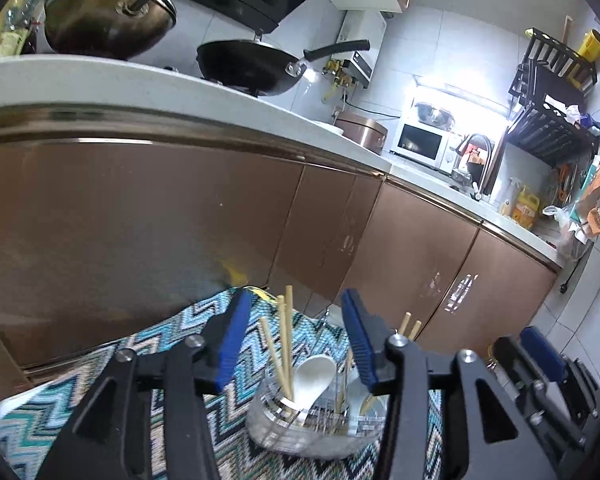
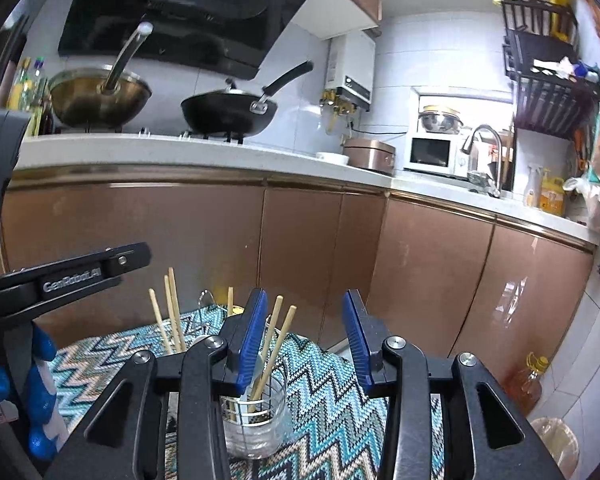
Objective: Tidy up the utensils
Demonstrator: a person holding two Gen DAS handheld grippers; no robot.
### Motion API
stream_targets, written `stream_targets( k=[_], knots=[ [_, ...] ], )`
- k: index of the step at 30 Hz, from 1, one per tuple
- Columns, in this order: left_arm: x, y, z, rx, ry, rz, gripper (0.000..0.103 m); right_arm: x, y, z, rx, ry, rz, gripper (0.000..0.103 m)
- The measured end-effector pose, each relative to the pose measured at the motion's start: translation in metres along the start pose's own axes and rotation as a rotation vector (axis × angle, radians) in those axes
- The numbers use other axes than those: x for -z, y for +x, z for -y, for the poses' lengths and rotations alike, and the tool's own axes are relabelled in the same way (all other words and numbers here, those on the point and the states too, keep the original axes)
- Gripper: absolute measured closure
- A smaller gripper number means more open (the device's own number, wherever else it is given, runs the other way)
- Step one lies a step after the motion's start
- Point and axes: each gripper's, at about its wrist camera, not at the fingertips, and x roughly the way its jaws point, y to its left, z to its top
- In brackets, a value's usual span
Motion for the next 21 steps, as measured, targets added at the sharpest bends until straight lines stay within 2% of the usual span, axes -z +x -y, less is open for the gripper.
stream_targets(
  k=[4, 12, 16, 21],
  knots=[
    [-0.002, -0.036, -0.002, -0.019, 0.023, 0.008, 0.050, -0.006, -0.030, 0.004, 0.002, 0.034, 0.000, 0.062],
    [-0.005, -0.126, -0.004, -0.042, 0.075, 0.084, 0.042, -0.016, -0.098, 0.005, 0.005, 0.087, 0.015, 0.054],
    [-0.010, -0.165, -0.009, -0.040, 0.076, 0.116, 0.041, -0.022, -0.134, 0.006, 0.017, 0.098, 0.044, 0.042],
    [-0.013, -0.212, -0.011, -0.048, 0.082, 0.164, 0.040, -0.032, -0.174, 0.006, 0.023, 0.105, 0.086, 0.032]
  ],
)
